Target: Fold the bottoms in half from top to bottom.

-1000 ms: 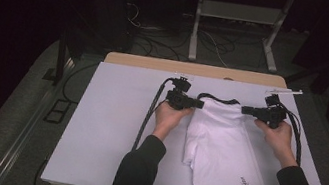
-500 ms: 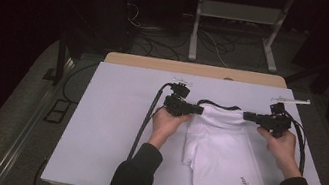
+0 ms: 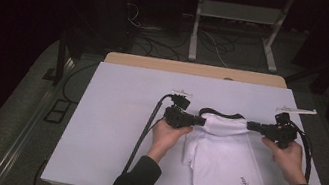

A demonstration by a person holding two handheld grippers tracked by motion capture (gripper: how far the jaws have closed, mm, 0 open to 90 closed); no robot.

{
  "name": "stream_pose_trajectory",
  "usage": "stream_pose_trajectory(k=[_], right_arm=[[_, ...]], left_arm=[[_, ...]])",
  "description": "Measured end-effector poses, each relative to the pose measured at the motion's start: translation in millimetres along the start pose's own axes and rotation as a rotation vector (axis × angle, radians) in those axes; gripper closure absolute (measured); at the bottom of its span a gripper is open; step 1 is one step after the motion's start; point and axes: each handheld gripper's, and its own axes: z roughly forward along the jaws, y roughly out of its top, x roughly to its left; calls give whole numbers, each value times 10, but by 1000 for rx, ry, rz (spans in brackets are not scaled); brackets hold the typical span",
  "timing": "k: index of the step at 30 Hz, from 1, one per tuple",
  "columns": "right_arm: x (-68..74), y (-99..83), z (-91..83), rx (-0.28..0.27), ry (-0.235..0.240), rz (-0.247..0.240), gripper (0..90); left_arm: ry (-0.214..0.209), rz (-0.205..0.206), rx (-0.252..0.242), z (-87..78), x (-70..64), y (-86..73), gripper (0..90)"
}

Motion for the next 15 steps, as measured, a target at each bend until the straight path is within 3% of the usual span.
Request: stream_pose_trajectory(k=[8, 15], right_arm=[[72, -68, -95, -2, 18, -12, 883], [91, -116, -164, 6, 36, -8, 883]], left_arm=[[-19, -20, -20, -48, -2, -142, 872], [-40, -10, -26, -61, -66, -201, 871]])
